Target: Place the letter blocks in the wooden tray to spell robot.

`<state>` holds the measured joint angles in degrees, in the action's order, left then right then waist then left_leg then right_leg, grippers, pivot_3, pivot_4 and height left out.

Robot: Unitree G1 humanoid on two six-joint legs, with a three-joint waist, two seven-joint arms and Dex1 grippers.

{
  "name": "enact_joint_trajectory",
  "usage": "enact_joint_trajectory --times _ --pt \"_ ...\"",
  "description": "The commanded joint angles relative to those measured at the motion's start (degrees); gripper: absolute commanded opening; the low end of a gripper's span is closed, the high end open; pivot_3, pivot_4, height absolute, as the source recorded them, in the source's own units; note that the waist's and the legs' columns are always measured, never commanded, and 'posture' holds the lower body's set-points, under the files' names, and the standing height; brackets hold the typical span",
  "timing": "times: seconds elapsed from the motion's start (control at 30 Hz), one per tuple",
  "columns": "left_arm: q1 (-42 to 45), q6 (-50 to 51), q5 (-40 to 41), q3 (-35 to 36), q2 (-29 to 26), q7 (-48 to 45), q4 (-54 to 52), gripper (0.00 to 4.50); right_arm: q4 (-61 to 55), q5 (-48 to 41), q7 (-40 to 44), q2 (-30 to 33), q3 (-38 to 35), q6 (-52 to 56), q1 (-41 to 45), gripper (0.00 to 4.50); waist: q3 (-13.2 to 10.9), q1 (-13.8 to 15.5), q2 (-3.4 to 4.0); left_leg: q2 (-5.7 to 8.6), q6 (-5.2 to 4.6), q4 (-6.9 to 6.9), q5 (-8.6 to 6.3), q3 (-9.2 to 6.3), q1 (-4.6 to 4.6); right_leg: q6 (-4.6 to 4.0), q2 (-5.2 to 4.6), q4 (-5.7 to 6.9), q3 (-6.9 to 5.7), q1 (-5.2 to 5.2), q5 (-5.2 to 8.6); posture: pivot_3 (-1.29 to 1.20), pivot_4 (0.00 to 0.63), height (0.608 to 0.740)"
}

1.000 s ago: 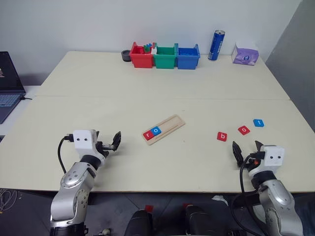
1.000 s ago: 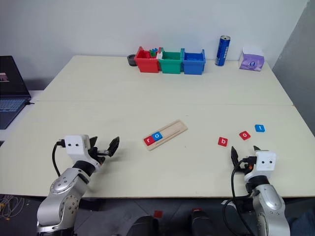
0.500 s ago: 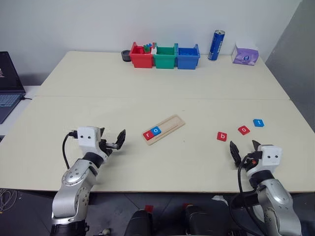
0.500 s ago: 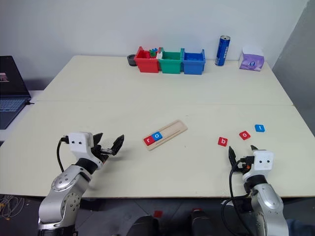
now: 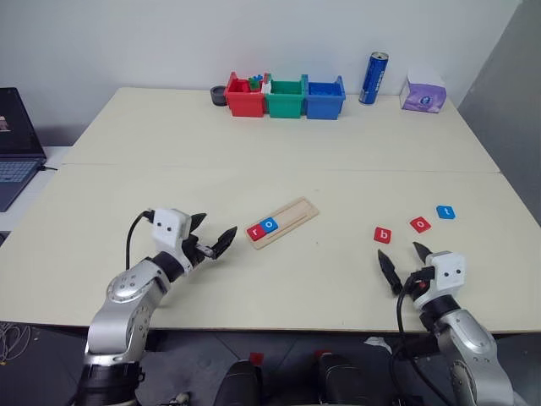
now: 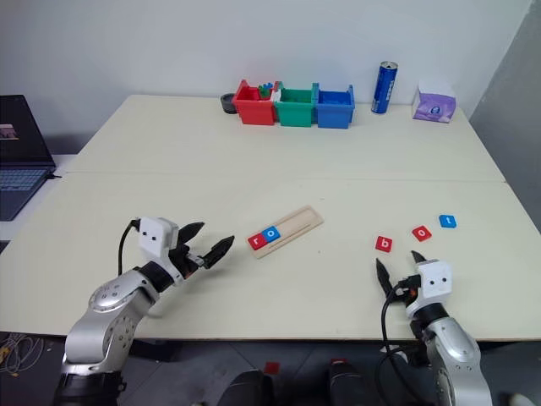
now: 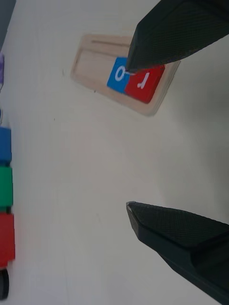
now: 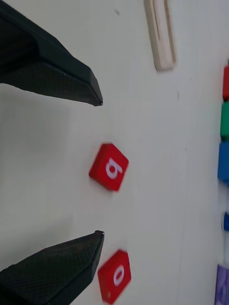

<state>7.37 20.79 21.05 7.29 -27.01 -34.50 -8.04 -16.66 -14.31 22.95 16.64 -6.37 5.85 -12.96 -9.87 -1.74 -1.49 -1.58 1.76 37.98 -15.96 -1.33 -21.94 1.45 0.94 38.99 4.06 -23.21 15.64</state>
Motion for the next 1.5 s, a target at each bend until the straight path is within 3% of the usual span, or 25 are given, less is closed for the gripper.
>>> enact_joint_trajectory --times 0.03,0.3,0.77,1.17,1.5 --pt "5.12 -1.42 -2.17 -4.20 -1.83 -4.93 4.08 4.50 -10.66 -5.91 11.04 7.95 5.62 8.22 -1.63 4.46 -0.03 0.02 0.04 0.00 0.00 0.00 0.00 -0.01 0.00 0.00 0.00 0.00 0.00 0.00 0.00 0.00 0.150 0.740" --pt "13.67 -4.09 -6.74 -10.94 -2.31 -11.58 12.76 4.50 -19.49 -9.85 17.60 17.81 9.62 17.11 -1.16 4.46 -0.05 0.04 -0.10 0.04 -0.01 0.02 0.00 -0.06 -0.05 0.02 0.04 -0.03 -0.09 0.00 0.01 0.00 0.150 0.740" --pt "17.41 -0.80 -11.27 -15.76 -1.95 -13.17 15.27 4.50 -20.57 -9.81 15.84 17.12 8.70 16.40 -1.32 4.46 -0.05 0.04 -0.11 0.02 -0.01 0.02 0.00 -0.07 -0.07 0.03 0.03 -0.02 -0.09 0.00 0.01 0.00 0.150 0.740" --pt "19.35 -3.83 -14.36 -16.23 -1.35 -12.81 24.84 4.50 -22.21 -13.30 15.81 17.60 8.05 19.77 4.08 4.46 -0.01 0.01 -0.11 0.04 -0.01 0.07 0.00 -0.07 -0.04 0.03 0.05 0.01 -0.11 0.03 0.01 0.00 0.150 0.740" --pt "20.61 -6.54 -14.81 -16.31 -1.58 -14.71 26.85 4.50 -23.03 -13.31 15.39 17.37 8.65 20.90 5.09 4.46 0.01 0.05 -0.14 0.03 -0.01 0.08 0.00 -0.08 -0.04 0.03 0.04 0.01 -0.10 0.04 0.00 0.00 0.150 0.740"
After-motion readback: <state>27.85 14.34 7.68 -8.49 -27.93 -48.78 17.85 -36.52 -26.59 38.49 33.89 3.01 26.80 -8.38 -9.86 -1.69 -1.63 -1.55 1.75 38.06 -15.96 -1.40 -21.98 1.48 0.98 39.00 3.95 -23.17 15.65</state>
